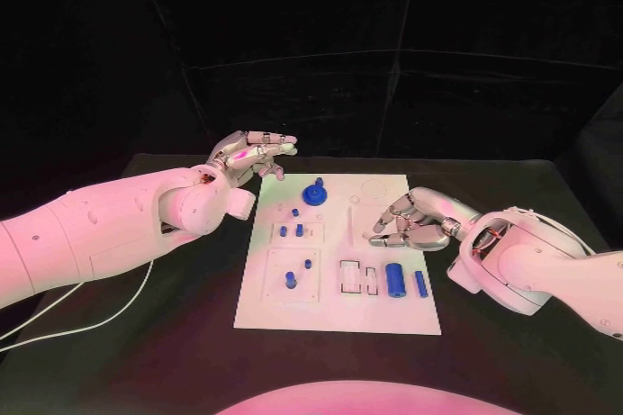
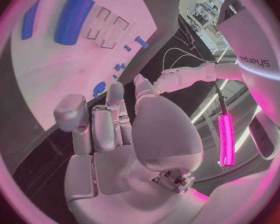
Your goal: Assemble the parts on the task board
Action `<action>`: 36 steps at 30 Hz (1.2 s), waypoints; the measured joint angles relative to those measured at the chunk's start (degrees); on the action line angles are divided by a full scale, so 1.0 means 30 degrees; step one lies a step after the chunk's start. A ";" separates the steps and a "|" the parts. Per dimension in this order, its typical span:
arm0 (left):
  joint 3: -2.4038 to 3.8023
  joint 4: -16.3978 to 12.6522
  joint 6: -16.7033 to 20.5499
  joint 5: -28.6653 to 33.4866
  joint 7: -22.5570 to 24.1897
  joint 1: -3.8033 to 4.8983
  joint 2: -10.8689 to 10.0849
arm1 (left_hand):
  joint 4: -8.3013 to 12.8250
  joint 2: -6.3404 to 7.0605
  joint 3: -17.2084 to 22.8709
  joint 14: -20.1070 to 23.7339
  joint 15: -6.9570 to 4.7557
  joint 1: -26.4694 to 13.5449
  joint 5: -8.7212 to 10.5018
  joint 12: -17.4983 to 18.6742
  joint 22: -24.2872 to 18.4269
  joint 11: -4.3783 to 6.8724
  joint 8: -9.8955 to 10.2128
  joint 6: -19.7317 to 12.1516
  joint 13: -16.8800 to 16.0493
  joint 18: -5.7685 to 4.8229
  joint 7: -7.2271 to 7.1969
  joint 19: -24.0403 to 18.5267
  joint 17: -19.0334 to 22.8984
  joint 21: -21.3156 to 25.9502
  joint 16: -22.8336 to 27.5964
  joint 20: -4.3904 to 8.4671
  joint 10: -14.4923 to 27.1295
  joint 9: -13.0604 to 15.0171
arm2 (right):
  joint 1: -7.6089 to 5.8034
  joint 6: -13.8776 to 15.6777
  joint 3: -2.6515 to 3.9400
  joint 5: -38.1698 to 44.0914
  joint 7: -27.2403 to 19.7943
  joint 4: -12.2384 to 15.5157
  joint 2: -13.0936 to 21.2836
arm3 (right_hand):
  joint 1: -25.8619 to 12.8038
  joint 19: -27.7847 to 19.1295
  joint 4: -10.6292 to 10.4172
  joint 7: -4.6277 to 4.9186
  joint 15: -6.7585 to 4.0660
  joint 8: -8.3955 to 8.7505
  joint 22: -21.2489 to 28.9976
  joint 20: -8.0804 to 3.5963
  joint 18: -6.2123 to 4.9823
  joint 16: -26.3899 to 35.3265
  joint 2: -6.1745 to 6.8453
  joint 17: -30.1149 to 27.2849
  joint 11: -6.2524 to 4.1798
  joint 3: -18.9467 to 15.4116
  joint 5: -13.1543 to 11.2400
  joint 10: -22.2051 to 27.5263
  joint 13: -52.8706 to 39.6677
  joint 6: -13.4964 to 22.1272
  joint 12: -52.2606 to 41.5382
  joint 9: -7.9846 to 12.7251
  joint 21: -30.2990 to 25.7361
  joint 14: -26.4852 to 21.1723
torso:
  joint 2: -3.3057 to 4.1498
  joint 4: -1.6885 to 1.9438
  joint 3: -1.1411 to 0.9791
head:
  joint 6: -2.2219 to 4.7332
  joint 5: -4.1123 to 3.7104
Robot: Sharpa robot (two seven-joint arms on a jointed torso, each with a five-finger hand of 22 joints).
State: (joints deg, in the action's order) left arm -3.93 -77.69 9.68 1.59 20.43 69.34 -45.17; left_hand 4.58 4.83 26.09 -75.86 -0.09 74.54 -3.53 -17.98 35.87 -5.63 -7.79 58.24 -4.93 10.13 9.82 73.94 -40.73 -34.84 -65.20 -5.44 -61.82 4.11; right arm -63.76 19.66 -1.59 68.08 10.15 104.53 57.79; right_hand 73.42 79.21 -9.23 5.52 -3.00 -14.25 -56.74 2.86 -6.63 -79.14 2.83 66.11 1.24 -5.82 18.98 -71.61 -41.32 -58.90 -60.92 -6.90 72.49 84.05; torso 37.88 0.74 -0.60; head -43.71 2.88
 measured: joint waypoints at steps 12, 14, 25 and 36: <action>-0.0023 -0.0049 -0.0031 -0.0065 -0.0001 0.0000 -0.0048 | 0.0000 0.0000 0.0000 0.0070 0.0070 0.0000 0.0000 0.0000 0.0002 0.0069 0.0000 0.0001 0.0001 0.0000 0.0000 0.0001 0.0000 0.0000 0.0000 0.0000 0.0069 0.0000 | 0.0663 -0.0636 -0.0209 0.1343 0.4571 0.0597 0.1528 | 0.0055 0.0531 -0.0829 0.0287 0.0001 -0.1148 -0.2101 0.0139 0.0294 -0.1019 -0.0201 0.2045 0.0039 -0.1355 -0.0438 -0.0148 -0.4616 0.1419 -0.3306 -0.0262 0.1185 -0.0001 | -0.0057 -0.0181 0.0031 | 0.0132 -0.0434; -0.0027 -0.0053 -0.0031 -0.0074 -0.0001 0.0000 -0.0049 | 0.0000 0.0000 0.0000 0.0070 0.0070 0.0000 0.0000 0.0000 0.0002 0.0069 0.0000 0.0001 0.0000 0.0000 0.0000 0.0000 -0.0001 0.0000 0.0000 0.0000 0.0069 0.0000 | 0.0762 -0.0780 -0.0245 0.1758 0.4960 0.0687 0.1520 | 0.0055 0.0530 -0.0958 0.0280 0.0001 -0.1320 -0.2195 0.0139 0.0294 -0.1149 -0.0201 0.2280 0.0038 -0.1484 -0.0438 -0.0148 -0.4856 0.1568 -0.3449 -0.0298 0.1205 -0.0001 | -0.0057 -0.0187 0.0027 | 0.0150 -0.0460; -0.0062 -0.0085 -0.0041 -0.0119 -0.0001 -0.0004 -0.0034 | 0.0000 0.0000 0.0000 0.0070 0.0070 0.0000 0.0000 -0.0074 -0.0013 0.0069 0.0000 0.0001 0.0001 0.0001 -0.0001 0.0000 -0.0003 0.0000 0.0000 0.0000 0.0069 0.0000 | 0.1035 -0.1615 -0.0386 0.3411 0.6001 0.0651 0.1093 | -0.0044 0.0665 -0.1517 0.0212 0.0002 -0.2269 -0.2720 0.0134 0.0292 -0.1593 -0.0299 0.2948 0.0098 -0.2042 -0.0656 -0.0425 -0.6035 0.1634 -0.4096 -0.0667 0.1499 -0.0001 | -0.0051 -0.0176 0.0024 | 0.0178 -0.0564; -0.0075 -0.0063 -0.0062 -0.0138 -0.0009 -0.0005 -0.0042 | 0.0000 0.0000 0.0000 0.0069 0.0070 0.0000 0.0000 -0.0074 -0.0011 0.0069 0.0000 0.0001 0.0000 0.0000 -0.0001 0.0001 -0.0004 0.0000 0.0000 0.0000 0.0068 0.0000 | 0.1322 -0.2306 -0.0515 0.4168 0.6288 0.0465 0.0414 | -0.0355 0.0734 -0.2306 0.0060 0.0003 -0.3346 -0.2941 0.0064 0.0361 -0.1685 -0.0146 0.2945 -0.0042 -0.2547 -0.0765 -0.0564 -0.6504 0.1784 -0.4184 -0.1238 0.1642 -0.0001 | -0.0035 -0.0181 0.0033 | 0.0106 -0.0538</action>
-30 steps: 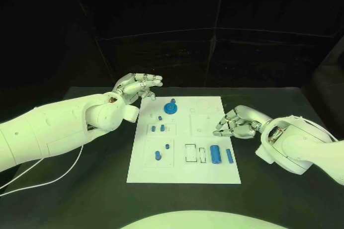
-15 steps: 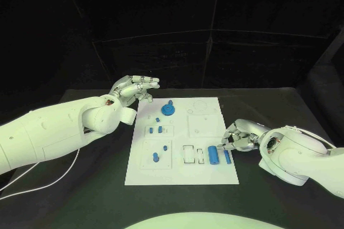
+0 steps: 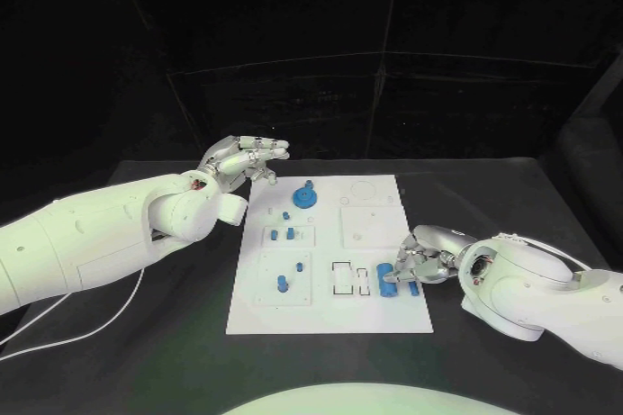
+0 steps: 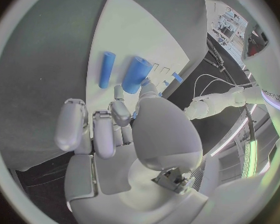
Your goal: Assemble the parts on the task board
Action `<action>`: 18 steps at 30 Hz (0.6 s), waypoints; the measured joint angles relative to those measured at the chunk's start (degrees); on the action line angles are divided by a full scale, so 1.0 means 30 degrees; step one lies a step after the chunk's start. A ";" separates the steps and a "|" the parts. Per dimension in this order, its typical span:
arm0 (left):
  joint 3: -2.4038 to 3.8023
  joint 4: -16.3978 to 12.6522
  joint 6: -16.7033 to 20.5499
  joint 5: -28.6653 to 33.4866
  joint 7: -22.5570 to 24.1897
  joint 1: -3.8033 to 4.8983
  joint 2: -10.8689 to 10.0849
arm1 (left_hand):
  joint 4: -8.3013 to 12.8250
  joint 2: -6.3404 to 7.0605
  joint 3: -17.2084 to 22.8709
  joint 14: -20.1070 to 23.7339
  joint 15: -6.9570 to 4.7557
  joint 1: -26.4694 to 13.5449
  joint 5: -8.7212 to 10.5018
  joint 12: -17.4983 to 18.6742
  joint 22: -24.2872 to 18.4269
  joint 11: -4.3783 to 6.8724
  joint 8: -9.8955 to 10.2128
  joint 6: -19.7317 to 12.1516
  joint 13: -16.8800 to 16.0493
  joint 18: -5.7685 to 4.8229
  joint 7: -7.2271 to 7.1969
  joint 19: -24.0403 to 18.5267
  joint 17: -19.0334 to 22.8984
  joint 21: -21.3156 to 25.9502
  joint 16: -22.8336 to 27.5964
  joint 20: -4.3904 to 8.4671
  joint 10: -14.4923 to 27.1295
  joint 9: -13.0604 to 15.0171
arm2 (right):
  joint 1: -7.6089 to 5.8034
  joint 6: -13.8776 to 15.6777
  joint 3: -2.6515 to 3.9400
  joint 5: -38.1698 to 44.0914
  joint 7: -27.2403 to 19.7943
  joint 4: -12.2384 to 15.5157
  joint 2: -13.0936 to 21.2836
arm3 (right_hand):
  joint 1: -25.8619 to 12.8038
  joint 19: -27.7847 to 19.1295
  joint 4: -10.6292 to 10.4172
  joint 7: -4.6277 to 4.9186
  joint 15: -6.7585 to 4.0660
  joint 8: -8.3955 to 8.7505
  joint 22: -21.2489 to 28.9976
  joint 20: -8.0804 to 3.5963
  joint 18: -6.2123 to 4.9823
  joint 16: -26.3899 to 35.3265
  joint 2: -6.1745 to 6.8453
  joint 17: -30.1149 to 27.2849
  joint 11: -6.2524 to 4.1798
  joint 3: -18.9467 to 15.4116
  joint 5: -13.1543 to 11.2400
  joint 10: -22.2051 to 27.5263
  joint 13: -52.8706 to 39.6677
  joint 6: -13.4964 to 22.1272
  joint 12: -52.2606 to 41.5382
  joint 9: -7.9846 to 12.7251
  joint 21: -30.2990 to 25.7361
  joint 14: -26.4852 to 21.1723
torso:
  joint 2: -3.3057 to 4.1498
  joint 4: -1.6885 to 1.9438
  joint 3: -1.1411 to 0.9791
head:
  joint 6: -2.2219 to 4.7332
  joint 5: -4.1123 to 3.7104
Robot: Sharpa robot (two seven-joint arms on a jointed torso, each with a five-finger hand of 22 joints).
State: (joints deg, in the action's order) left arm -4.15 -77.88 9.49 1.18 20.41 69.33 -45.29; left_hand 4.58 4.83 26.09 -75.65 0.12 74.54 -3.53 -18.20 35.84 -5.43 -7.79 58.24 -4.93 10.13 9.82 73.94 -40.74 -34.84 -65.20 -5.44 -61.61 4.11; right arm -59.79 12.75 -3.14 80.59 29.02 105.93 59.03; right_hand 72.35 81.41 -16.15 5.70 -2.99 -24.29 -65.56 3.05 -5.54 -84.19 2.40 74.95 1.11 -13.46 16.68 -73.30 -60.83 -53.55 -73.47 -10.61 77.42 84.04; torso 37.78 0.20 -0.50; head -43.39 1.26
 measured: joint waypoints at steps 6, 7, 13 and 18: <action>-0.0005 0.0001 -0.0039 -0.0006 -0.0008 0.0000 0.0004 | 0.0000 0.0000 0.0000 0.0000 0.0000 0.0000 0.0000 0.0000 0.0001 0.0001 0.0000 0.0000 0.0001 0.0000 0.0000 0.0000 -0.0001 0.0074 0.0000 0.0000 0.0000 0.0000 | 0.0238 -0.0226 0.0000 0.0222 0.0039 -0.0126 -0.0345 | -0.0175 0.0000 -0.0023 -0.0010 0.0001 -0.0100 -0.0028 0.0001 0.0235 0.0000 -0.0022 -0.0002 0.0000 0.0023 0.0000 0.0001 -0.0055 0.0010 0.0001 -0.0134 0.0000 0.0000 | 0.0000 -0.0004 0.0002 | 0.0020 -0.0038; -0.0005 0.0000 -0.0048 -0.0007 -0.0009 0.0000 0.0004 | 0.0000 0.0000 0.0000 0.0000 0.0000 0.0000 0.0000 0.0000 0.0002 0.0000 0.0000 0.0000 0.0000 0.0000 0.0000 0.0000 0.0004 0.0074 0.0000 0.0000 0.0000 0.0000 | 0.0264 -0.0253 -0.0001 0.0240 0.0046 -0.0161 -0.0419 | -0.0174 0.0000 -0.0023 -0.0011 0.0001 -0.0162 -0.0028 0.0001 0.0233 0.0000 -0.0022 -0.0002 0.0000 0.0023 -0.0001 0.0001 -0.0054 0.0010 0.0000 -0.0140 0.0000 0.0001 | 0.0000 -0.0004 0.0005 | 0.0027 -0.0053; -0.0009 -0.0005 -0.0113 -0.0014 -0.0023 0.0000 -0.0005 | 0.0000 0.0000 0.0000 -0.0001 0.0000 0.0000 0.0000 0.0000 0.0003 0.0000 0.0000 0.0000 0.0001 0.0000 0.0000 0.0000 0.0016 0.0074 0.0000 0.0000 0.0000 0.0000 | 0.0414 -0.0476 0.0037 0.0426 0.0075 -0.0400 -0.0907 | -0.0174 -0.0001 -0.0022 -0.0046 0.0001 -0.0282 -0.0084 0.0001 0.0232 0.0000 -0.0022 -0.0003 0.0001 0.0022 -0.0076 0.0001 -0.0054 0.0115 0.0001 -0.0277 0.0076 0.0001 | -0.0002 0.0000 0.0015 | 0.0093 -0.0093; -0.0016 -0.0004 -0.0146 -0.0019 -0.0029 -0.0001 -0.0002 | 0.0000 0.0000 0.0000 -0.0001 0.0000 0.0000 0.0000 0.0000 0.0001 0.0000 0.0000 0.0001 0.0000 0.0000 0.0000 0.0000 0.0016 0.0074 0.0000 0.0000 0.0000 0.0000 | 0.0502 -0.0721 0.0128 0.0734 0.0074 -0.0587 -0.1218 | 0.0119 -0.0001 -0.0022 -0.0011 0.0001 -0.0663 -0.0140 0.0001 0.0229 -0.0079 0.0195 -0.0004 0.0077 0.0022 -0.0075 0.0078 0.0061 0.0490 0.0002 -0.0553 0.0076 0.0000 | -0.0015 0.0020 0.0020 | 0.0273 -0.0128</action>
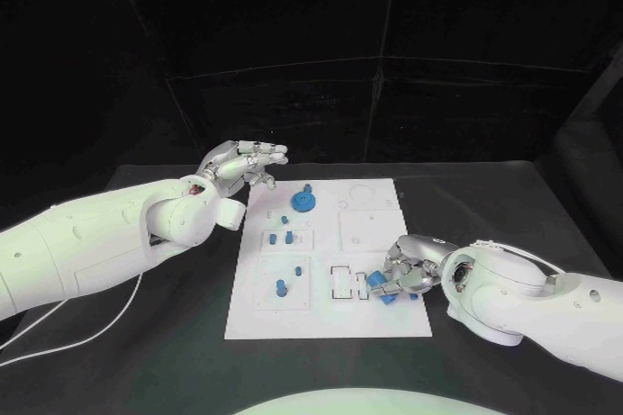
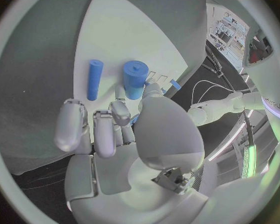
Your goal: Assemble the parts on the task board
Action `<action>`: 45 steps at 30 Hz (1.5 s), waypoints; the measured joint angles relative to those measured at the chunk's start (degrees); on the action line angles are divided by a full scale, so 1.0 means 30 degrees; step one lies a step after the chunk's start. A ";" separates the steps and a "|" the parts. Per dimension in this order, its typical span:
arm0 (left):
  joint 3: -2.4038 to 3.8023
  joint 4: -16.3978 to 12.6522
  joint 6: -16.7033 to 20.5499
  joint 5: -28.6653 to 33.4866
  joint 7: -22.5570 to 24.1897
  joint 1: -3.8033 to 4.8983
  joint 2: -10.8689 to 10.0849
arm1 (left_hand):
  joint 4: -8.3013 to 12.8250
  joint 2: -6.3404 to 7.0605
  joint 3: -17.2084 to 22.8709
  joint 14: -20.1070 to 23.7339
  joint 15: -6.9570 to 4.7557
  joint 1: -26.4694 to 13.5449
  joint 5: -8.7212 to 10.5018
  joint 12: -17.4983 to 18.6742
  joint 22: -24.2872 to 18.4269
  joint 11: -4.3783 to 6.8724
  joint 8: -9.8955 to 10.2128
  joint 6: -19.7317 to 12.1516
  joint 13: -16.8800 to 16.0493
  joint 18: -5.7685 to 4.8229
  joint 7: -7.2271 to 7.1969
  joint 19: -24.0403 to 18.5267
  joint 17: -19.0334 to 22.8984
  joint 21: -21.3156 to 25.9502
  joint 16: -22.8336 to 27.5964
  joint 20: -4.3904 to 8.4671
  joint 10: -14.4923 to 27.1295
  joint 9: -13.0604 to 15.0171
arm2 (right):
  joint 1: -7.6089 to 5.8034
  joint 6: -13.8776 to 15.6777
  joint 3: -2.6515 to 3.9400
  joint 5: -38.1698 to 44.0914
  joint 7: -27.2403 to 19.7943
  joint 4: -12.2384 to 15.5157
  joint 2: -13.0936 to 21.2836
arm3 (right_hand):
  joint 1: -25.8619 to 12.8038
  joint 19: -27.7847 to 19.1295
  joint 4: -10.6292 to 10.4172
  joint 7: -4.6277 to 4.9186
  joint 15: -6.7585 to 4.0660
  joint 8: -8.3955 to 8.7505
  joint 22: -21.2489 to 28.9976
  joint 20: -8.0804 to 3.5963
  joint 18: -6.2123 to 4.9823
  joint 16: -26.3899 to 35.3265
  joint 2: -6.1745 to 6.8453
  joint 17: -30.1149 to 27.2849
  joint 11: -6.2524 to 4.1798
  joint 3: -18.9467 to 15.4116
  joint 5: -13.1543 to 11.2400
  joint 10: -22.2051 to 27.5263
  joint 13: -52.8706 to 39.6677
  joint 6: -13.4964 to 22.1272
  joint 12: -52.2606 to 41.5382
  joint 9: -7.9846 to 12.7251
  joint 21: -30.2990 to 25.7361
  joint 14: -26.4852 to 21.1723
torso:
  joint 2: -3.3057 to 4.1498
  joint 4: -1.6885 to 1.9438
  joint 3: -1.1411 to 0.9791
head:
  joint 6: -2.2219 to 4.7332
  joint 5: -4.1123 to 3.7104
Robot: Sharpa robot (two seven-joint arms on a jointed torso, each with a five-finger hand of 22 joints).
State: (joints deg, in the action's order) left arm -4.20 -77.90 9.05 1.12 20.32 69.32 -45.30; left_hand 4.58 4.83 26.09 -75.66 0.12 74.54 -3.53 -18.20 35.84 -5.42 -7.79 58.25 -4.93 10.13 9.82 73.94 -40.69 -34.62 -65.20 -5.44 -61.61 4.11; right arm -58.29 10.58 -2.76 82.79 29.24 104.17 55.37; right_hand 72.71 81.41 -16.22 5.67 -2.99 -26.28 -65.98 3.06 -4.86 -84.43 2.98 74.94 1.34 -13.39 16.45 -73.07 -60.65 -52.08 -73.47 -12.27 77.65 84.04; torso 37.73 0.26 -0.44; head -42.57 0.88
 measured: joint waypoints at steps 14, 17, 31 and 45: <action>-0.0025 -0.0014 -0.0019 -0.0004 -0.0007 -0.0002 -0.0042 | 0.0000 0.0000 0.0000 0.0000 0.0000 0.0000 0.0000 0.0000 -0.0014 0.0000 0.0000 0.0000 0.0000 0.0000 -0.0001 0.0000 -0.0002 0.0000 0.0000 0.0000 0.0000 0.0000 | 0.0134 0.0228 0.0008 0.0065 0.0144 0.0346 0.0250 | 0.1122 -0.0001 0.0430 -0.0078 0.0001 -0.0778 -0.0234 -0.0001 -0.0002 0.0001 -0.0817 -0.0003 -0.0081 0.0419 0.1594 0.0063 -0.0405 0.0332 0.0009 -0.0327 0.0097 0.0000 | -0.0011 -0.0013 -0.0005 | 0.0084 0.0077; -0.0027 -0.0014 -0.0019 -0.0007 -0.0006 -0.0002 -0.0046 | 0.0000 0.0000 0.0000 0.0000 0.0000 0.0000 0.0000 0.0000 -0.0014 0.0000 0.0000 0.0000 0.0000 0.0000 0.0000 0.0000 -0.0001 0.0000 0.0000 0.0000 -0.0001 0.0000 | 0.0167 0.0576 -0.0025 -0.0527 0.0144 0.0591 0.0544 | 0.1307 0.0068 0.0485 -0.0115 0.0001 -0.0891 -0.0291 -0.0070 -0.0004 -0.0074 -0.1001 -0.0004 -0.0182 0.0473 0.2039 -0.0038 -0.0559 0.0315 0.0010 -0.0446 0.0206 0.0000 | -0.0011 -0.0029 -0.0004 | 0.0106 0.0073; -0.0038 -0.0031 -0.0017 -0.0012 -0.0004 -0.0002 -0.0059 | 0.0000 0.0000 0.0000 0.0000 0.0000 0.0000 0.0000 -0.0072 -0.0011 0.0000 0.0000 0.0000 -0.0012 0.0000 -0.0001 0.0000 -0.0004 0.0000 0.0000 0.0000 0.0000 0.0000 | 0.0286 0.2737 -0.0127 -0.3950 -0.0198 0.1268 0.0393 | 0.1273 0.0066 0.0415 -0.0156 0.0001 -0.0982 -0.0313 -0.0069 -0.0003 -0.0074 -0.1285 -0.0005 -0.0244 0.0400 0.2559 -0.0247 -0.0729 0.0156 -0.0076 -0.0611 0.0206 0.0000 | 0.0013 -0.0009 0.0018 | 0.0093 0.0009; -0.0039 -0.0060 -0.0017 -0.0018 -0.0001 -0.0004 -0.0089 | 0.0000 0.0000 0.0000 0.0000 -0.0001 0.0000 0.0000 -0.0071 -0.0009 0.0000 0.0000 0.0001 -0.0014 0.0000 -0.0001 0.0000 -0.0005 0.0000 0.0000 0.0000 -0.0001 0.0000 | 0.0285 0.3979 -0.0124 -0.4360 -0.0454 0.1223 -0.0849 | 0.0897 0.0133 -0.0001 -0.0150 -0.0139 -0.1206 -0.0343 -0.0136 -0.0006 -0.0073 -0.1644 -0.0007 -0.0362 -0.0017 0.2572 -0.0363 -0.0841 -0.0012 -0.0075 -0.0739 0.0206 0.0001 | 0.0026 -0.0009 0.0011 | -0.0009 0.0088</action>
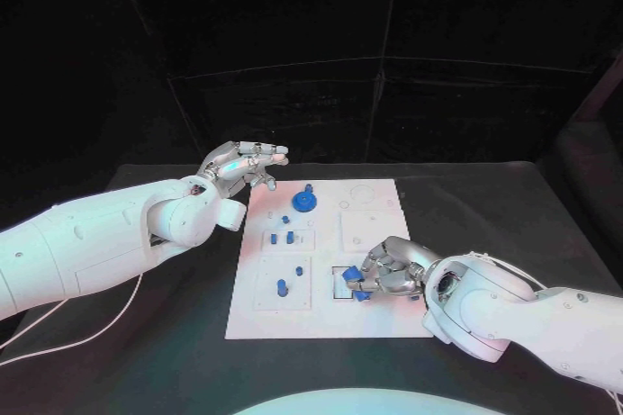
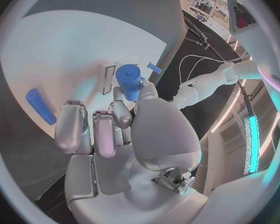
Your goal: Assemble the parts on the task board
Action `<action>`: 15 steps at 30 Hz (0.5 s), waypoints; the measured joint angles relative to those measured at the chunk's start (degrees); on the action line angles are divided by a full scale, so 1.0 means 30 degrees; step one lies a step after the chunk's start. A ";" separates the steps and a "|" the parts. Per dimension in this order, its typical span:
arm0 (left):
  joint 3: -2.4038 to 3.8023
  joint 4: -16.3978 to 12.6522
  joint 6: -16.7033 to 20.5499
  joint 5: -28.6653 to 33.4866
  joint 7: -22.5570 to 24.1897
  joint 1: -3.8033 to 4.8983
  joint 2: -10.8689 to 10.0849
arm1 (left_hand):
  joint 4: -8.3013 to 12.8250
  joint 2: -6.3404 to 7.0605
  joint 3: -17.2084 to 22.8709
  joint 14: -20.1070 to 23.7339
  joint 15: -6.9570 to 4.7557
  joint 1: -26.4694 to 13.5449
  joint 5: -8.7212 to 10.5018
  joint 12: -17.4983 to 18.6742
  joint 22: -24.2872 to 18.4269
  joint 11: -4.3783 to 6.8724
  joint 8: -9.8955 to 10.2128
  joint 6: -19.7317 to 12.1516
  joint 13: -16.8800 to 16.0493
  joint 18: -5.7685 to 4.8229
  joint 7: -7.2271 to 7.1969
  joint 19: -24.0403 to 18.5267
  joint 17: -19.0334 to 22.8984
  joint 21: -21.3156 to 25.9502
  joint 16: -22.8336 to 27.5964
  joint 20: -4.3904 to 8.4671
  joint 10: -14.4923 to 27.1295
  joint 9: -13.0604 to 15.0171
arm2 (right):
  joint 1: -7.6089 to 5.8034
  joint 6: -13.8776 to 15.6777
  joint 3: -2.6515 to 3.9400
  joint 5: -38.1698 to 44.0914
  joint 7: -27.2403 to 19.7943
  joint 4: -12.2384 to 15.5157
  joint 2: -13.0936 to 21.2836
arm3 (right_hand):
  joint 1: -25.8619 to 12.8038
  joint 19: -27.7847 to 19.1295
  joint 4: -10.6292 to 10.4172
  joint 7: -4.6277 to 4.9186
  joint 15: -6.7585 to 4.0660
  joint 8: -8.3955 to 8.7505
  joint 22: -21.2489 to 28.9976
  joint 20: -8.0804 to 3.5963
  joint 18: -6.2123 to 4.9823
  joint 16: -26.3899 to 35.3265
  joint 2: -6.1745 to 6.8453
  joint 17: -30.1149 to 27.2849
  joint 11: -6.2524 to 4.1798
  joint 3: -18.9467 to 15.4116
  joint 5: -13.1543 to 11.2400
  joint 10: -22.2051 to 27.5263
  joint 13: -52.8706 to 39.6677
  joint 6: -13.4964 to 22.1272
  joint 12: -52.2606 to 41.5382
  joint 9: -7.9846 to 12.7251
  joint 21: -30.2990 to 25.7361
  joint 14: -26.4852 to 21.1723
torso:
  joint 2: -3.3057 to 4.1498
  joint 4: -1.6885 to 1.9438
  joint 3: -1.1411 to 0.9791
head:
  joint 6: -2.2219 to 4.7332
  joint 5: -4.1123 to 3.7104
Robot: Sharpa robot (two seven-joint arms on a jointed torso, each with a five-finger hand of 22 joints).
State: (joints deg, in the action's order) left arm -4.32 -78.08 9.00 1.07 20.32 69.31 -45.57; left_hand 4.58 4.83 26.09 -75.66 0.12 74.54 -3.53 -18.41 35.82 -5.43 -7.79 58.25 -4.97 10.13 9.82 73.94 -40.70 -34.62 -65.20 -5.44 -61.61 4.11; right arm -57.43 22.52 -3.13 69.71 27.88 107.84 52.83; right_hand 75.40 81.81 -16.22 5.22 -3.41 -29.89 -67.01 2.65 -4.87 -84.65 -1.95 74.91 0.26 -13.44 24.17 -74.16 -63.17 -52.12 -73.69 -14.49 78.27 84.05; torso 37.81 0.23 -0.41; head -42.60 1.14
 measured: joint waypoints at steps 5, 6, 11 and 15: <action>-0.0001 -0.0002 -0.0001 0.0000 0.0000 0.0000 0.0010 | 0.0000 0.0000 0.0000 0.0000 0.0000 0.0000 0.0000 0.0000 0.0001 0.0000 0.0000 0.0000 0.0001 0.0000 0.0000 0.0000 0.0000 0.0000 0.0000 0.0000 0.0000 0.0000 | 0.0000 0.0269 0.0002 0.0542 0.0335 -0.0227 -0.0504 | -0.0543 0.0000 -0.0133 -0.0190 0.0001 -0.0143 -0.0051 0.0000 0.0001 0.0000 -0.0126 0.0000 -0.0124 -0.0183 0.0000 -0.0125 -0.0137 -0.0270 0.0000 -0.0143 -0.0001 0.0000 | 0.0000 -0.0002 0.0000 | -0.0024 0.0009; -0.0002 -0.0001 -0.0001 0.0000 0.0000 0.0000 0.0015 | 0.0000 0.0000 0.0000 0.0000 0.0000 0.0000 0.0000 0.0000 0.0001 0.0000 0.0000 0.0000 0.0001 0.0000 0.0000 0.0000 -0.0001 0.0000 0.0000 0.0000 0.0000 0.0000 | 0.0000 0.0295 0.0002 0.0651 0.0418 -0.0268 -0.0583 | -0.0567 0.0000 -0.0105 -0.0191 -0.0041 -0.0148 -0.0057 0.0000 0.0003 0.0000 -0.0102 0.0000 -0.0124 -0.0214 -0.0013 -0.0125 -0.0138 -0.0278 0.0000 -0.0146 0.0000 -0.0042 | 0.0000 -0.0002 0.0000 | -0.0024 0.0009; -0.0004 -0.0001 -0.0003 0.0000 0.0000 0.0000 0.0018 | 0.0000 0.0000 0.0000 0.0000 0.0000 0.0000 0.0000 0.0000 0.0002 0.0000 0.0000 0.0000 0.0002 -0.0001 0.0000 0.0000 0.0000 0.0000 0.0000 0.0000 0.0000 0.0000 | 0.0000 0.0330 0.0002 0.1313 0.0833 -0.0566 -0.0979 | -0.0819 0.0069 -0.0091 -0.0272 -0.0133 -0.0330 -0.0057 -0.0070 0.0000 0.0000 -0.0203 -0.0001 -0.0224 -0.0405 -0.0496 -0.0225 -0.0208 -0.0475 0.0001 -0.0267 -0.0001 -0.0003 | -0.0009 0.0005 0.0002 | -0.0037 0.0015; -0.0004 0.0004 -0.0004 -0.0001 -0.0001 0.0000 0.0018 | 0.0000 0.0000 0.0000 0.0000 0.0000 0.0000 0.0000 0.0000 0.0002 0.0000 0.0000 -0.0001 0.0002 -0.0001 0.0000 0.0000 -0.0001 0.0000 0.0000 0.0000 0.0000 0.0000 | 0.0000 0.0257 0.0002 0.1797 0.1102 -0.0765 -0.1165 | -0.1192 -0.0003 -0.0092 -0.0513 -0.0207 -0.0518 -0.0056 -0.0142 0.0000 0.0000 -0.0265 -0.0001 -0.0293 -0.0714 -0.1333 -0.0294 -0.0291 -0.0717 0.0001 -0.0414 -0.0001 -0.0069 | -0.0013 0.0013 0.0005 | -0.0057 0.0051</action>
State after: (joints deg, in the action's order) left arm -4.33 -78.07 8.99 1.07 20.31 69.31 -45.51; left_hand 4.58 4.83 26.09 -75.66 0.12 74.54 -3.53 -18.41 35.82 -5.43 -7.79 58.25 -4.96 10.12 9.82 73.94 -40.71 -34.62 -65.20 -5.44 -61.62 4.11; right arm -57.43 23.29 -3.12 75.10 31.18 105.54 49.33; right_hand 71.82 81.80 -16.49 3.68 -4.03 -31.45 -67.18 2.22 -4.87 -84.65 -2.75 74.91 -0.62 -15.59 20.17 -75.04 -64.05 -54.27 -73.69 -15.73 78.26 83.84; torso 37.77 0.27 -0.39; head -42.77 1.30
